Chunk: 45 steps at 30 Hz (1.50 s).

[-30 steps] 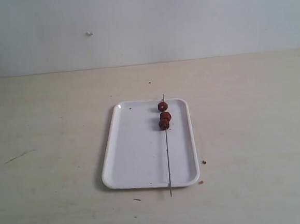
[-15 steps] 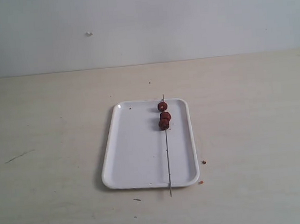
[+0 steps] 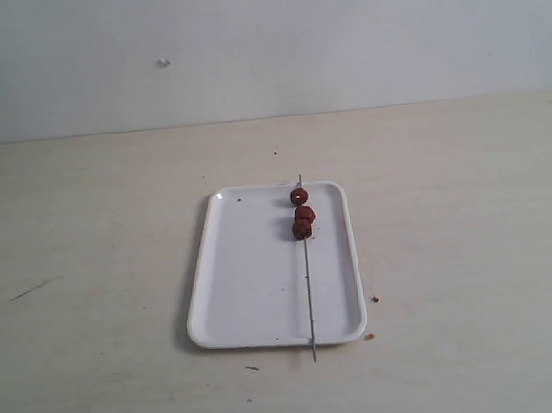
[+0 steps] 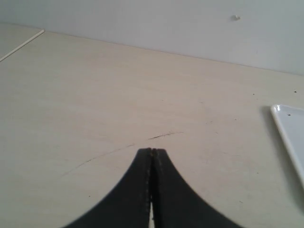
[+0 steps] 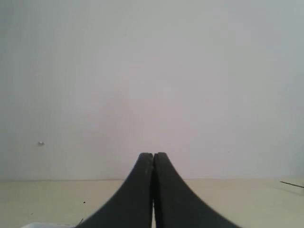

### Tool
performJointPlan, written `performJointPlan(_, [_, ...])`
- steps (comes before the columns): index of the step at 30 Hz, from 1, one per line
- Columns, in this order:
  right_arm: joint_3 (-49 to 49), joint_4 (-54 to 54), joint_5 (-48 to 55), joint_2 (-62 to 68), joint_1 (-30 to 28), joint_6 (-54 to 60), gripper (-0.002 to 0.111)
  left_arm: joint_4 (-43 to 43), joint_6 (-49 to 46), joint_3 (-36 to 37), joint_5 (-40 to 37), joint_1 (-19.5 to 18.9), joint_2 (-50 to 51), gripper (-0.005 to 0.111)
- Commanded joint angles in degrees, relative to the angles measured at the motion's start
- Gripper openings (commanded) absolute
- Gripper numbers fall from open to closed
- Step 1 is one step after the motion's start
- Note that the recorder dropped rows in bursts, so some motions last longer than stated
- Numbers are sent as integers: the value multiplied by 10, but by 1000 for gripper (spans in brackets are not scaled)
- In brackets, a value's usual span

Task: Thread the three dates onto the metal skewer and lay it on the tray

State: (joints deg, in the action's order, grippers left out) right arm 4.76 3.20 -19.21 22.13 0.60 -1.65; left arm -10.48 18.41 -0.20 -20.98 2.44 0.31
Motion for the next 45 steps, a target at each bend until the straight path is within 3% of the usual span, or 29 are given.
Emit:
performJointPlan(1, [-3, -1, 0, -1, 1, -1, 0, 5, -4, 2, 2, -2, -3, 0])
performJointPlan(10, [-3, -5, 27, -6, -9, 17, 0, 5, -4, 2, 2, -2, -3, 0])
performJointPlan(16, [-3, -6, 224, -120, -106, 68, 0, 5, -4, 2, 2, -2, -3, 0])
performJointPlan(21, [-3, -20, 306, -210, -150, 77, 0, 5, -4, 2, 2, -2, -3, 0])
performJointPlan(30, [-3, -19, 402, -221, -154, 74, 0, 5, -4, 2, 2, -2, -3, 0])
performJointPlan(45, [-3, -16, 416, -221, -154, 12, 0, 5, -4, 2, 2, -2, -3, 0])
